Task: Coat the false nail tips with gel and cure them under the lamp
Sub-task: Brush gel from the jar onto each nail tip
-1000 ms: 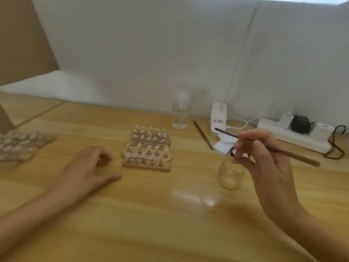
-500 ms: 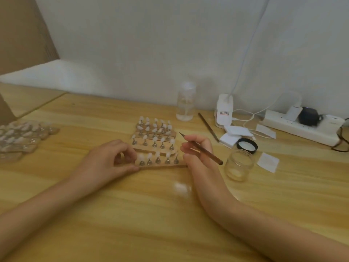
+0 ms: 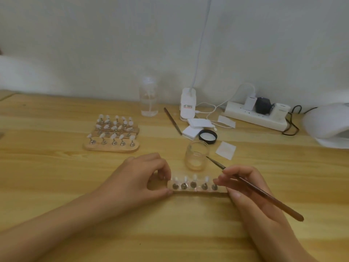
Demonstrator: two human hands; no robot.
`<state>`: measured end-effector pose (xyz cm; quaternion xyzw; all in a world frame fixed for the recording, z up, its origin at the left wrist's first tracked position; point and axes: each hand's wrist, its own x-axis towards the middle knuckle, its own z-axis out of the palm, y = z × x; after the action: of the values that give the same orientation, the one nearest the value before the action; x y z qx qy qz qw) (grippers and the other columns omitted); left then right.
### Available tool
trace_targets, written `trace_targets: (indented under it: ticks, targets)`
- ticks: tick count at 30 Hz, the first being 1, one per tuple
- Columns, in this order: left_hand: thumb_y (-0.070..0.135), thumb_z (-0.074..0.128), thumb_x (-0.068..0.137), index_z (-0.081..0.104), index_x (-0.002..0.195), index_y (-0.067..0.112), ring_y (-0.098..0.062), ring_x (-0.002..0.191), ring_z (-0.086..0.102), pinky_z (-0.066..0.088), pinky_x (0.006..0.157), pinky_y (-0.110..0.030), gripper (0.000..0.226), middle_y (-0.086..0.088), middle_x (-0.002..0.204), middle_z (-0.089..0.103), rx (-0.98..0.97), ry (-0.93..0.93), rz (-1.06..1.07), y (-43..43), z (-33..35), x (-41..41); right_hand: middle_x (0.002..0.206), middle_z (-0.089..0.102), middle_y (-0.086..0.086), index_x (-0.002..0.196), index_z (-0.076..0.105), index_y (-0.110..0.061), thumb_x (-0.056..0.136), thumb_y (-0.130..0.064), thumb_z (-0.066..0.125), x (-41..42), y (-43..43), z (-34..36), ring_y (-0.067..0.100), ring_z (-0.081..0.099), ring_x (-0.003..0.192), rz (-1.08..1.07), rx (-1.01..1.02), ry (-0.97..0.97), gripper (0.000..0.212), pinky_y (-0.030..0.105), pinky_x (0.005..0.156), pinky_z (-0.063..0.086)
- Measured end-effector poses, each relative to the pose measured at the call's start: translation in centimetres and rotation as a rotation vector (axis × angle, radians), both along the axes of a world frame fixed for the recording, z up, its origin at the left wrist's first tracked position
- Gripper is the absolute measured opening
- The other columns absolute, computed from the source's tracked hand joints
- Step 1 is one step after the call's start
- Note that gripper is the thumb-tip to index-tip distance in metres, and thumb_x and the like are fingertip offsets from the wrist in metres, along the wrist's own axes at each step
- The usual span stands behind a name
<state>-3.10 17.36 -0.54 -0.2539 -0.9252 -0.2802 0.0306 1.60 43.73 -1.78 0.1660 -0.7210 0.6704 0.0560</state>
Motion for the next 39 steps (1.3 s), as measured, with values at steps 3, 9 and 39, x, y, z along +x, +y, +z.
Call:
trace_targets:
  ticks: [3, 9, 39]
  targets:
    - [0.061, 0.059, 0.070, 0.056, 0.084, 0.042, 0.006, 0.083, 0.051, 0.035, 0.070, -0.017, 0.023, 0.026, 0.097, 0.053, 0.017, -0.002, -0.005, 0.7, -0.2, -0.3, 0.104, 0.068, -0.001, 0.104, 0.066, -0.033, 0.086, -0.018, 0.052, -0.5, 1.0, 0.4, 0.020, 0.066, 0.109, -0.033, -0.031, -0.040, 0.027, 0.026, 0.094, 0.051]
    - [0.061, 0.062, 0.071, 0.058, 0.089, 0.039, 0.000, 0.087, 0.052, 0.039, 0.069, -0.013, 0.029, 0.022, 0.100, 0.051, 0.046, -0.027, -0.012, 0.4, -0.5, -0.3, 0.098, 0.068, -0.002, 0.096, 0.068, -0.029, 0.091, -0.026, 0.054, -1.8, 1.6, 0.9, 0.020, 0.066, 0.105, -0.043, -0.069, -0.090, 0.016, 0.038, 0.100, 0.051]
    - [0.034, 0.051, 0.088, 0.062, 0.086, 0.027, -0.010, 0.086, 0.065, 0.051, 0.070, -0.042, 0.013, 0.018, 0.093, 0.066, -0.001, 0.348, -0.078, 2.1, 0.0, 1.1, 0.055, 0.054, 0.000, 0.082, 0.047, -0.011, 0.099, -0.005, 0.053, -11.1, -1.0, 3.5, 0.009, 0.040, 0.046, 0.036, 0.163, -0.040, 0.018, 0.020, 0.038, 0.030]
